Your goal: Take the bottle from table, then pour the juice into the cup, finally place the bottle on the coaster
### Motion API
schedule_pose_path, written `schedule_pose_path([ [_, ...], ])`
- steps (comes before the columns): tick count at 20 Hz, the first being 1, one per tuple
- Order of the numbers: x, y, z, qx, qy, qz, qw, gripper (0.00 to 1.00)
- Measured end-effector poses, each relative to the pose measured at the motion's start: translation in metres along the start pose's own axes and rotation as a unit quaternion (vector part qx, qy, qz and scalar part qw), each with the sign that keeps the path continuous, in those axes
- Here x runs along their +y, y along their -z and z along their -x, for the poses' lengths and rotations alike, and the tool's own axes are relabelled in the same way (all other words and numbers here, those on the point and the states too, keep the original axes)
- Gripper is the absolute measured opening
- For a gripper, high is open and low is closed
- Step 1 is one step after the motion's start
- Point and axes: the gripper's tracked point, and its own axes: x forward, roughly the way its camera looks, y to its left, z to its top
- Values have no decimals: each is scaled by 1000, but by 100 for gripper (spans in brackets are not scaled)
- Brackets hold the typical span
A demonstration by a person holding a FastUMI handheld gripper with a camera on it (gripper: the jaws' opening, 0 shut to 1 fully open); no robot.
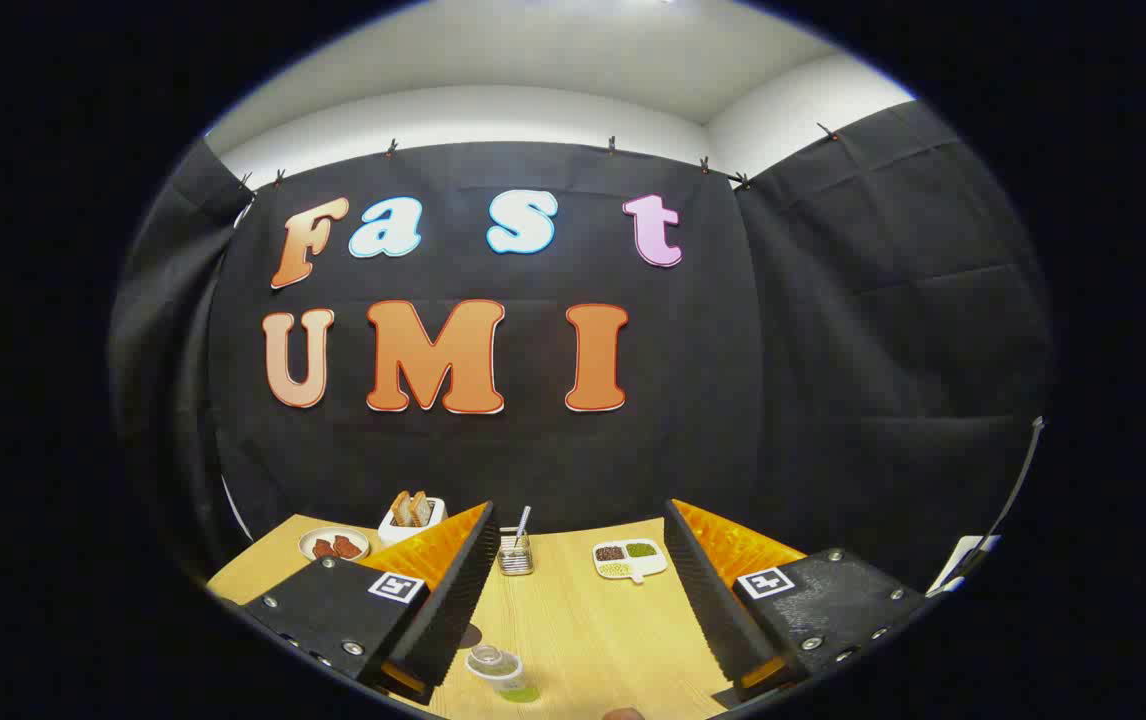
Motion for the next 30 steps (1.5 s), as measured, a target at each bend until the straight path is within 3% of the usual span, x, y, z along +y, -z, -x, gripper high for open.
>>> schedule_pose_path([
  [16,-7,10,1,9,9,6,1000,98],
  [30,64,70,0,51,-71,8,996,98],
])
